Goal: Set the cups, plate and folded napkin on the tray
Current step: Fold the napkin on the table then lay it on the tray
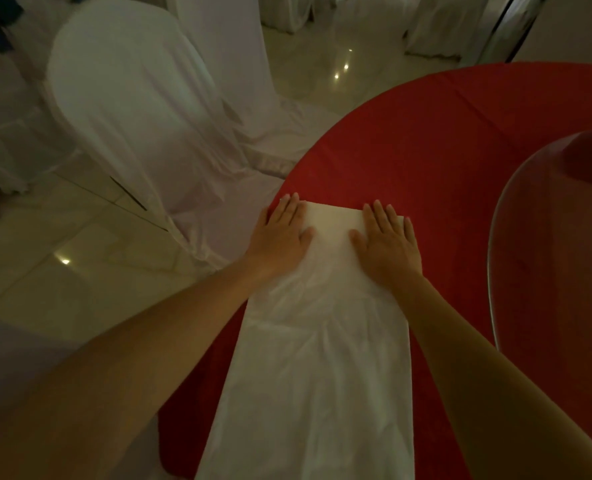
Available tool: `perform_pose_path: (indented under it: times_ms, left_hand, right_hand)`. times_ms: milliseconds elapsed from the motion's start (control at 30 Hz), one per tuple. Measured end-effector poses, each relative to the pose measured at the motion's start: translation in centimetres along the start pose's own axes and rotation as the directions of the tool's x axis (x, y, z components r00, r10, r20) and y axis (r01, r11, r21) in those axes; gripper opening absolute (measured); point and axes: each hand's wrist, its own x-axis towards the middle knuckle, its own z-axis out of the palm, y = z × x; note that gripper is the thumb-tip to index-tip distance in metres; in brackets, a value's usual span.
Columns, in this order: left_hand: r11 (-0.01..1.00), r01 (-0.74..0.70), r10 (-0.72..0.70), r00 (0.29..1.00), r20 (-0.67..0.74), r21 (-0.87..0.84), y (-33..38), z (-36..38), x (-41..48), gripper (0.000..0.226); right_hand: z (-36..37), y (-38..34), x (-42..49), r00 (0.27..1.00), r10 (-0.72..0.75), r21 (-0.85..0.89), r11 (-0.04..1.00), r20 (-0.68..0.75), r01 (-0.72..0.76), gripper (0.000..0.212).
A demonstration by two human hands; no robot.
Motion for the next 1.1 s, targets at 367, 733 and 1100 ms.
perform_pose_path:
  times_ms: [367,733,1100]
  left_hand:
    - [0.910,-0.192,0.266,0.951,-0.160,0.367,-1.5,-2.6,3.0,0.033]
    - [0.981,-0.173,0.156,0.973,-0.171,-0.090,-3.0,-5.2,4.0,0.018]
    - [0.948,-0.293,0.255,0.932,-0.258,-0.121,-2.3,-8.8,-0.9,0.018]
  right_hand:
    - [-0.9,-0.3,0.3,0.961,0.130,0.009,0.991,-0.245,-0.132,0.037]
    - [-2.9,0.6,-0.8,0.856,0.266,0.143,0.964,-0.444,-0.225,0.014]
    - [-5.8,1.3,-5.8,0.861,0.205,0.323,0.945,-0.466,-0.051,0.011]
